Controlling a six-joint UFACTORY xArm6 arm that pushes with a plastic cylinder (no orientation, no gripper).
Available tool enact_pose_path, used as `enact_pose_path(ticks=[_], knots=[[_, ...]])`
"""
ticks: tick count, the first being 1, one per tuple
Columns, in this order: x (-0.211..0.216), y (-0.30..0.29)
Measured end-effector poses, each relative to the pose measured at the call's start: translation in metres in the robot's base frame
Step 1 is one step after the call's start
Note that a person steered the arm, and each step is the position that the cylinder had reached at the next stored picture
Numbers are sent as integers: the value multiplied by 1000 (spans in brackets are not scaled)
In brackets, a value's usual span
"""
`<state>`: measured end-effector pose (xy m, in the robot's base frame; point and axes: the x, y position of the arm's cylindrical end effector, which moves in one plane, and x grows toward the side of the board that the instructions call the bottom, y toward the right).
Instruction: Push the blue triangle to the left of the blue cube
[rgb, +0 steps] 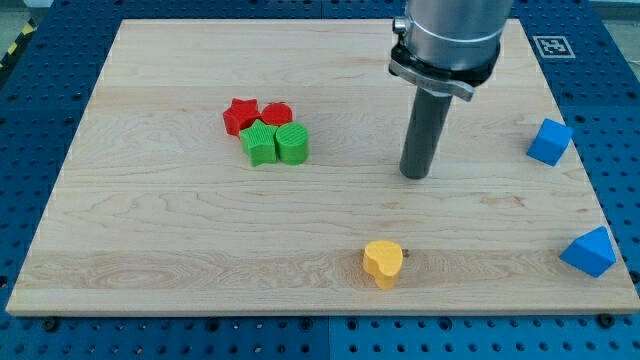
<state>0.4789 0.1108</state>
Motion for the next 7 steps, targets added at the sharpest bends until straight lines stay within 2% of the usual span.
enact_pose_path(ticks=[1,2,3,4,7], knots=[[21,47],[31,129],[31,170],[44,198],[83,204]])
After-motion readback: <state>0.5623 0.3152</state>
